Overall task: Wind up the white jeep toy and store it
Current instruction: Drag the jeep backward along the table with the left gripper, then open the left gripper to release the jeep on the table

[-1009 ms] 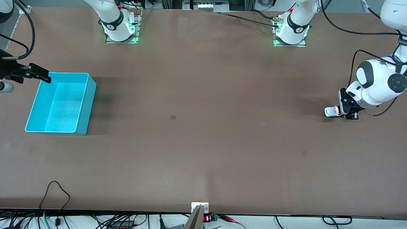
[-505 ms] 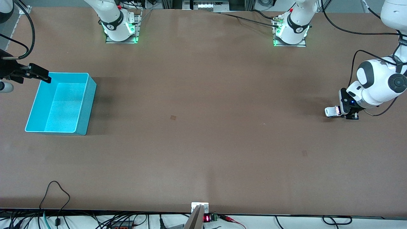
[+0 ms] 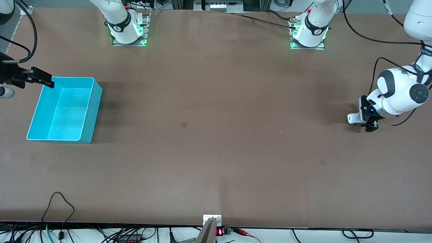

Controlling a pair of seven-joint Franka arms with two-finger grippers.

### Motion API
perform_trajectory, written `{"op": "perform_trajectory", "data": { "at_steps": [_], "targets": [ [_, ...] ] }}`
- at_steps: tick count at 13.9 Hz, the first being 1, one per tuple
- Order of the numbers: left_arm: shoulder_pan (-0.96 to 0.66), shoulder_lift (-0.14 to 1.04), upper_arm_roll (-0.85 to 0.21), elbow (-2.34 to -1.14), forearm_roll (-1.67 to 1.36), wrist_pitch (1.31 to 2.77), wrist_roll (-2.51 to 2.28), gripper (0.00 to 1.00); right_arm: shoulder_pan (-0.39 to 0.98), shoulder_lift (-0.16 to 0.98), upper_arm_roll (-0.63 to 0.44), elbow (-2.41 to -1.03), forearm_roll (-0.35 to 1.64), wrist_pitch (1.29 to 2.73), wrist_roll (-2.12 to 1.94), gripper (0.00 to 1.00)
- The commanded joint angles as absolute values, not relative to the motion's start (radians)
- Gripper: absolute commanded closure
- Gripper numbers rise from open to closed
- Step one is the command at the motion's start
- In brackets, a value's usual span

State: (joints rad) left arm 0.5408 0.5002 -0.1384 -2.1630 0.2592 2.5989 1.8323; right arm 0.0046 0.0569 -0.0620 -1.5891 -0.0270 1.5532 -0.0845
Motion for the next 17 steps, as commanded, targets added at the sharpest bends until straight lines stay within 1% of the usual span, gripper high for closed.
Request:
{"op": "perform_trajectory", "data": {
  "at_steps": [1, 5, 9, 12, 17],
  "targets": [
    [0.538, 0.476, -0.152, -2.141, 0.281, 2.542, 1.836, 0.0, 0.005, 0.054, -0.063, -1.585, -0.025, 1.539, -0.097, 0.0],
    [0.509, 0.39, -0.178, -2.138, 0.27, 2.43, 1.836, 0.0, 0.005, 0.054, -0.063, -1.585, -0.025, 1.539, -0.097, 0.0],
    [0.505, 0.344, -0.179, -2.14, 0.267, 2.407, 1.836, 0.0, 0.005, 0.054, -0.063, -1.585, -0.025, 1.539, -0.097, 0.0],
    [0.434, 0.276, -0.181, -2.132, 0.256, 2.32, 1.83, 0.0, 0.005, 0.052, -0.063, -1.585, -0.025, 1.54, -0.097, 0.0],
    [0.296, 0.196, -0.181, -2.1, 0.097, 2.169, 1.766, 0.0, 0.005, 0.054, -0.063, -1.585, -0.025, 1.539, -0.097, 0.0]
  ]
}}
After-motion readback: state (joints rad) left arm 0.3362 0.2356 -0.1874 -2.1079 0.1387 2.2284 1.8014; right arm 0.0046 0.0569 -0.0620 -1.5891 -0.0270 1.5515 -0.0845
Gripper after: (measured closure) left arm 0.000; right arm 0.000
